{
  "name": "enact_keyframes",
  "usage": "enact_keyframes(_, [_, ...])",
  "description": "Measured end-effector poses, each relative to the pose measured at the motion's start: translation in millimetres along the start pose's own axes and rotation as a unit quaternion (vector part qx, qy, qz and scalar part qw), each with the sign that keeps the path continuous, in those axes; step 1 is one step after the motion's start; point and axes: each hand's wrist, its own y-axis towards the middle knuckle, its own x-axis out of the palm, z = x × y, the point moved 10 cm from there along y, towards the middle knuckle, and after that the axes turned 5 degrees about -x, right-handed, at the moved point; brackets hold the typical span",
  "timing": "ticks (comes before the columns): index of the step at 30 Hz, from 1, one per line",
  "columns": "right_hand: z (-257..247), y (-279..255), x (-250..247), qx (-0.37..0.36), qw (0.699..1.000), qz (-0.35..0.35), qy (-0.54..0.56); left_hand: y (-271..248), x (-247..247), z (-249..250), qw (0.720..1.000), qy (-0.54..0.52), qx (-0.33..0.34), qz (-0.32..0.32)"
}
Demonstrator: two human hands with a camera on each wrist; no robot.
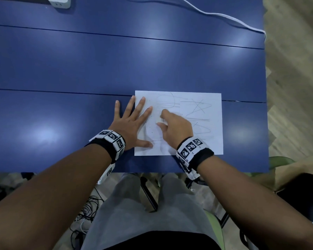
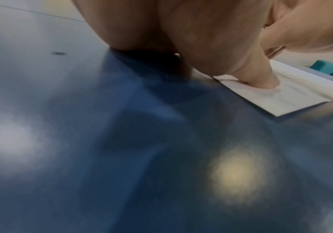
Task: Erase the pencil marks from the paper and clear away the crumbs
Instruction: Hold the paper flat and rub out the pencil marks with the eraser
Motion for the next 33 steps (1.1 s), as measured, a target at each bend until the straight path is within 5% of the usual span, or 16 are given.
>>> enact_keyframes(6, [-26.1,-20.4,26.6,-0.064,0.994,-0.082,0.014,-1.2,0.3,0.4,1.000,-0.007,-0.001,-0.002])
enact_keyframes(11, [-1.6,-13.0,13.0,0.022,0.999,-0.028,0.018,-0.5,-0.3,0.3,1.000,-0.001,-0.002,-0.002])
enact_keyframes(15, [-21.4,-27.2,29.5,-0.033,0.997,-0.073,0.022,-2.3,-0.4,0.2,1.000,-0.001,-0.001,0.001])
enact_keyframes(20, [0.4,-19.2,14.7,0.031,0.999,-0.037,0.023,-0.8,-1.3,0.3,1.000,-0.006,-0.001,0.002])
enact_keyframes(24, [-18.1,-29.4,26.3,-0.022,0.997,-0.074,0.023,-1.8,0.2,-0.7,1.000,-0.003,-0.002,0.003])
enact_keyframes(29, [3.1,-22.0,15.2,0.043,0.998,-0.043,0.021,0.2,-0.2,-0.1,1.000,-0.004,-0.003,0.010])
enact_keyframes(33, [-15.3,-32.5,28.6,-0.007,0.996,-0.084,0.017,-1.1,0.1,-0.7,1.000,-0.004,-0.001,0.015])
